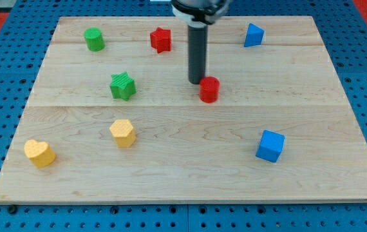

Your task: Move the blue triangle bottom right to the red star

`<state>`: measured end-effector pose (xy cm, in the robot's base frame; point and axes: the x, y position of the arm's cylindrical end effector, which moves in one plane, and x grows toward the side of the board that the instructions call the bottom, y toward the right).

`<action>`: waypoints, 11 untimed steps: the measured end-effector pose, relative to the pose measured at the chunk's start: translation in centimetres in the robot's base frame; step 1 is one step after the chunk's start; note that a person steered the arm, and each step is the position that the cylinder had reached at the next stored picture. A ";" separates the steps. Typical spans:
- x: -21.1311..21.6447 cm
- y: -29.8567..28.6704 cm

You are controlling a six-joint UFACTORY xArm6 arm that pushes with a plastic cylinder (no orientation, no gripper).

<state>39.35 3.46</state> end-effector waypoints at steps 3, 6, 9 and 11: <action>5.5 6.8; -13.4 15.7; -10.4 6.3; -6.6 5.0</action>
